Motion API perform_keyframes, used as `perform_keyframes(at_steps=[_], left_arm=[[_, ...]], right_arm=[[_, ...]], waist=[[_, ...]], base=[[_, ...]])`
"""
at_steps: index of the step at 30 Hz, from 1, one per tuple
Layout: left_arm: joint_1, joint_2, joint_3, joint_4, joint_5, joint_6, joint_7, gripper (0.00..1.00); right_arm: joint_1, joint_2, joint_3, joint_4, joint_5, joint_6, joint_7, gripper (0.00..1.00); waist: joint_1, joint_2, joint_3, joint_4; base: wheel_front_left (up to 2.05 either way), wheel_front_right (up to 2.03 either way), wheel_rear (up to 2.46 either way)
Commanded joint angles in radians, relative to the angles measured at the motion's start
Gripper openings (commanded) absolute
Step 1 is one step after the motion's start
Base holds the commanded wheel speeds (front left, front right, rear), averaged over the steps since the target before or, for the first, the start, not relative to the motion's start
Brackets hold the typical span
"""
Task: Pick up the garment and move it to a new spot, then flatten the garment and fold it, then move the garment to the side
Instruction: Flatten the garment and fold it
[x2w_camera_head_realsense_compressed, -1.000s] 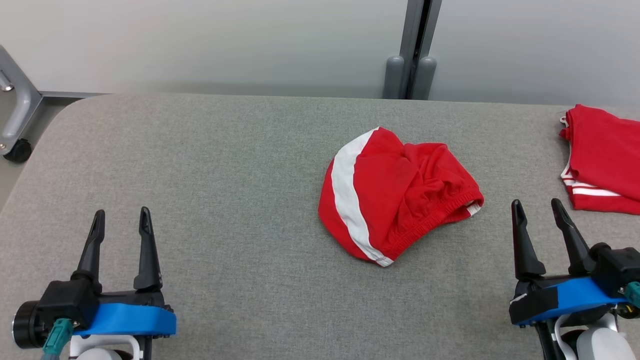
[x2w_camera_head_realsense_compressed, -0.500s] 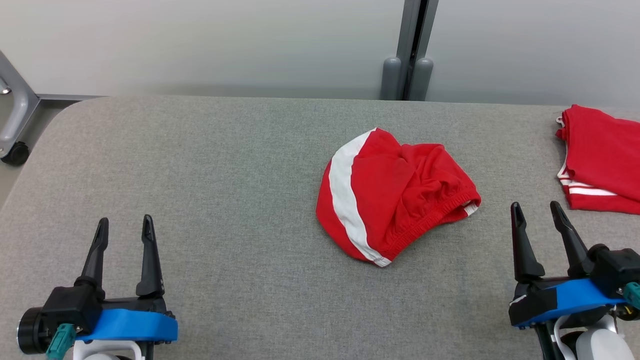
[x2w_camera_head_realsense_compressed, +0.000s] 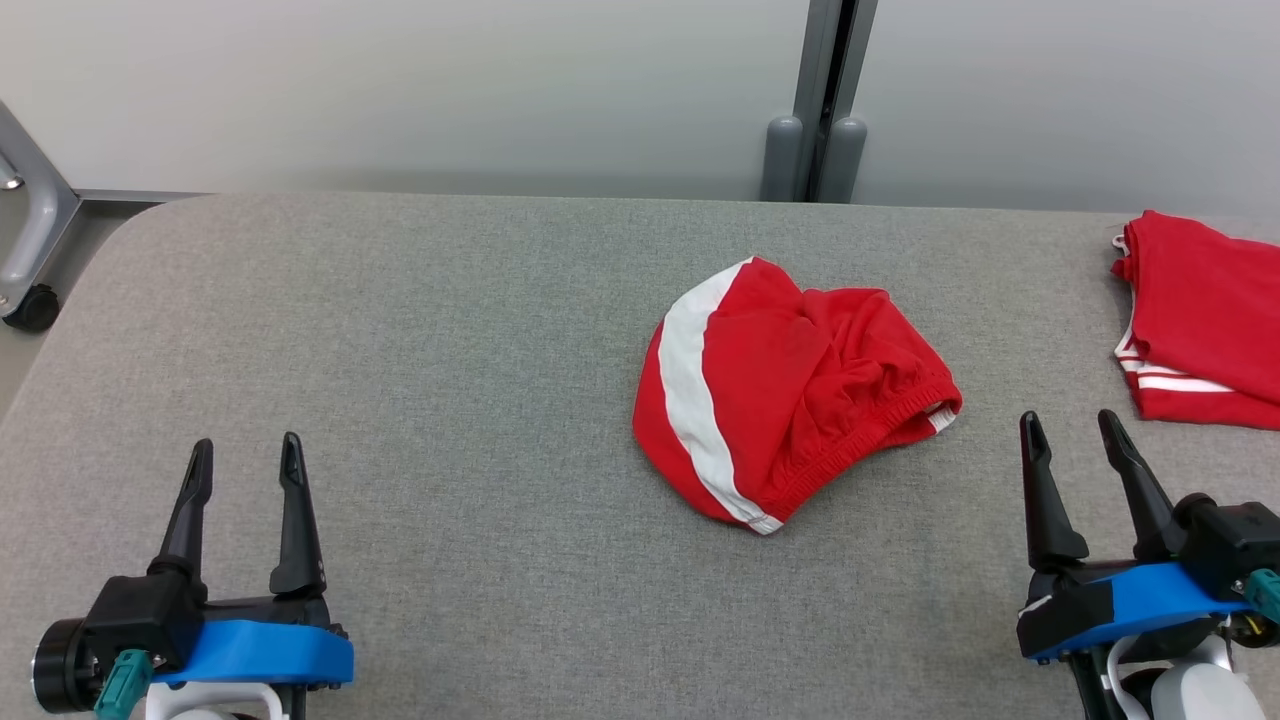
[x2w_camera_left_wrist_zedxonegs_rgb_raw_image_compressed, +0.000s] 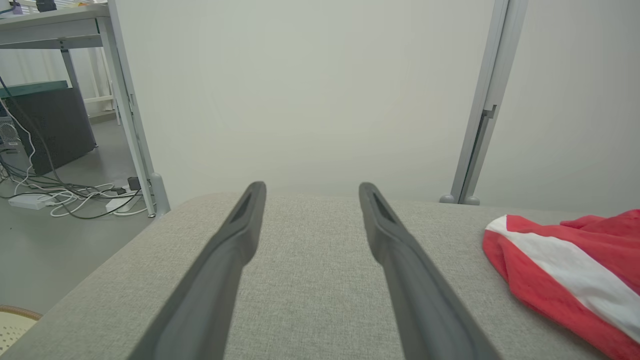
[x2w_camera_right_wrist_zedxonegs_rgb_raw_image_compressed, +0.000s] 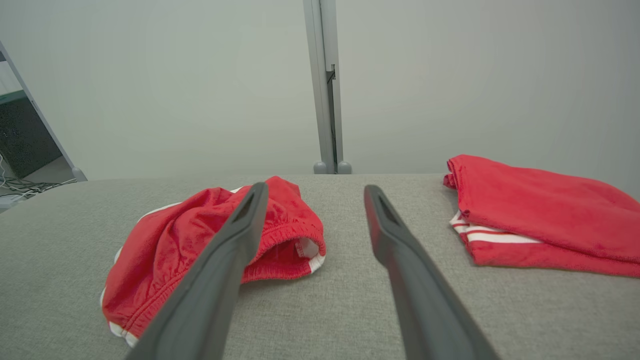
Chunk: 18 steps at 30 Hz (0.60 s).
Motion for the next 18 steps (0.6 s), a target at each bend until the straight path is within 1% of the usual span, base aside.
perform_keyframes(at_steps=[1,12,18], left_arm=[[-0.005,-0.004,0.005,0.002,0.006,-0.002,-0.005,1.00],[-0.008,-0.020,0.027,0.012,0.025,-0.020,-0.005,1.00],[-0.015,-0.027,0.036,0.016,0.035,-0.025,-0.005,1.00]], right_arm=[[0.005,-0.001,0.000,0.003,0.000,0.000,0.000,1.00],[-0.004,-0.001,-0.004,0.015,-0.004,0.000,0.001,1.00],[-0.054,-0.011,0.006,0.021,-0.028,0.000,0.007,1.00]], waist=[[0.0000,0.0000,0.000,0.000],[0.0000,0.0000,-0.004,0.002],[0.0000,0.0000,-0.003,0.002]], base=[[0.00,0.00,0.00],[0.00,0.00,0.00],[0.00,0.00,0.00]])
